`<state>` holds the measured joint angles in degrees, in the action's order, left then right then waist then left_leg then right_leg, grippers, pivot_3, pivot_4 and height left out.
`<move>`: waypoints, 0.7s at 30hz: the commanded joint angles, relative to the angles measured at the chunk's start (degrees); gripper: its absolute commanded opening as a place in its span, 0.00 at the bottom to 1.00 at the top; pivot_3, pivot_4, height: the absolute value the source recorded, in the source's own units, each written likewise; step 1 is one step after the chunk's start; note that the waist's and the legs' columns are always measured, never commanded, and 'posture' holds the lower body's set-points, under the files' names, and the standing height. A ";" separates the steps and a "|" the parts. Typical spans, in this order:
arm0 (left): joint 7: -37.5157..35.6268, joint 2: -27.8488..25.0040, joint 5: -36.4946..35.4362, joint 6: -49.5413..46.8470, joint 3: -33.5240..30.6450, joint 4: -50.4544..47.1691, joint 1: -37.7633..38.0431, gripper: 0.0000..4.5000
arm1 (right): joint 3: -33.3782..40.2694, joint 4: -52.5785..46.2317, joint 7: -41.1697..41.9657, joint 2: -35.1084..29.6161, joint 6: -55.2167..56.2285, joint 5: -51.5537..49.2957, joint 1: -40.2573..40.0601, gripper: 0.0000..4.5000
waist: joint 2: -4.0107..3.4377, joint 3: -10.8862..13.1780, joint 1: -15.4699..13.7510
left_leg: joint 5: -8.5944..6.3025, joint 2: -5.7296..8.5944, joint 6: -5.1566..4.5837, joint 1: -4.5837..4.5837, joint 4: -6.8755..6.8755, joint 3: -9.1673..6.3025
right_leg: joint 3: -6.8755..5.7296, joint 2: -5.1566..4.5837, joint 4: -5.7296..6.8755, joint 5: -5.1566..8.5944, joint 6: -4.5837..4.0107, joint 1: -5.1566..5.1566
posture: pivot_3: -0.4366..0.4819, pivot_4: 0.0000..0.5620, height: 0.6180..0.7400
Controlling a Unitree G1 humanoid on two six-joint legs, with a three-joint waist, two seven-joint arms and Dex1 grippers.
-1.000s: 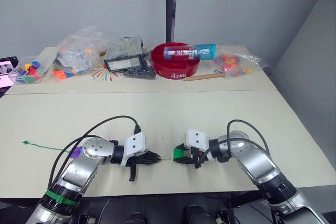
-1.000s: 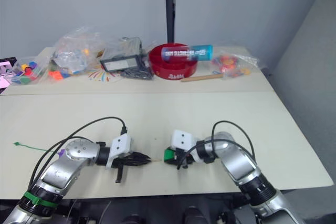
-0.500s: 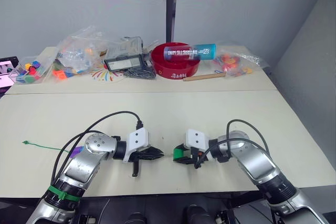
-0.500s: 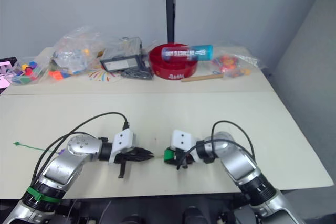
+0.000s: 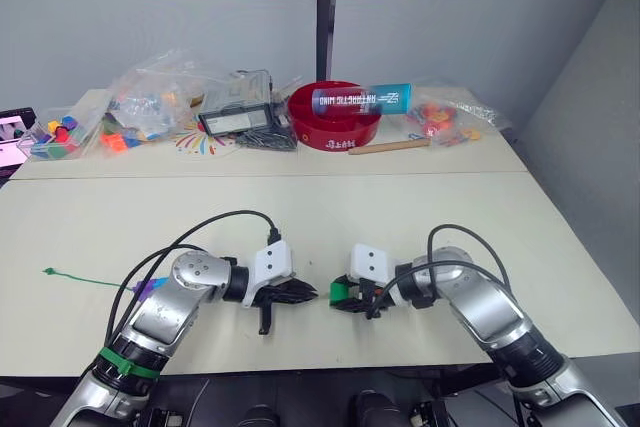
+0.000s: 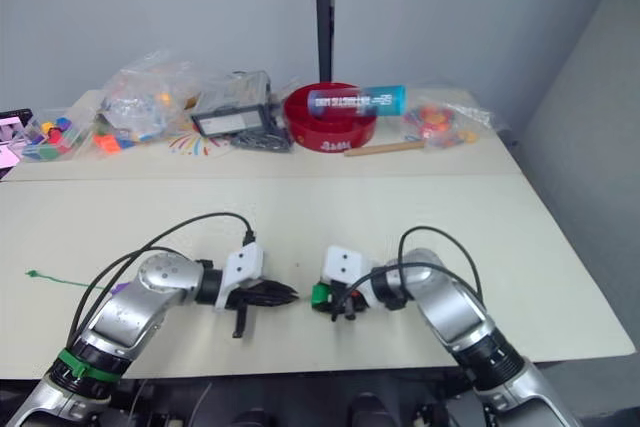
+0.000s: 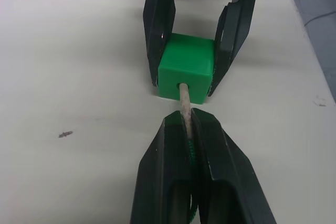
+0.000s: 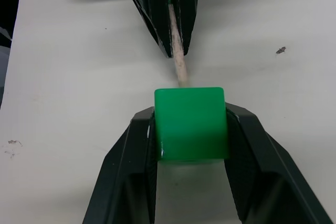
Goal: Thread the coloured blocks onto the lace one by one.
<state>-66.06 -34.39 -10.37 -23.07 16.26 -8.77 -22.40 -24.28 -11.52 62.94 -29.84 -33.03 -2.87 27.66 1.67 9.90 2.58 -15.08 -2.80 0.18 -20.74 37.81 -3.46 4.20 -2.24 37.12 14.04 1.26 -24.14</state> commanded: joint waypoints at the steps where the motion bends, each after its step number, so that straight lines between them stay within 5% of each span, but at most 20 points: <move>1: 0.40 3.81 -0.63 0.86 2.92 -1.21 -3.07 0.00 | -4.10 -0.26 -1.03 2.56 -0.73 0.31 0.13 0.26 | 0.00 0.00 -0.05 | 0.00 0.01 0.00 0.01 0.01 0.00 | 0.00 0.00 0.00 -0.01 0.02 0.01 | 0.48 0.27 0.92; 21: 0.78 5.24 -0.96 -2.40 2.22 -3.47 -1.34 0.00 | -2.65 -1.47 -3.72 5.51 -6.19 0.42 0.45 0.26 | 0.00 -0.01 -0.04 | 0.05 0.01 0.08 0.53 0.04 0.00 | 0.03 0.00 -0.02 0.08 0.41 0.54 | 0.48 0.27 0.92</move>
<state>-65.81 -32.50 -8.71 -26.56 16.32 -7.94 -23.04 -23.82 -11.92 61.43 -27.78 -38.06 -1.39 27.97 1.68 9.89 2.54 -15.03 -2.79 0.27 -20.21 37.85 -3.45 4.23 -2.24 37.10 14.12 1.67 -23.60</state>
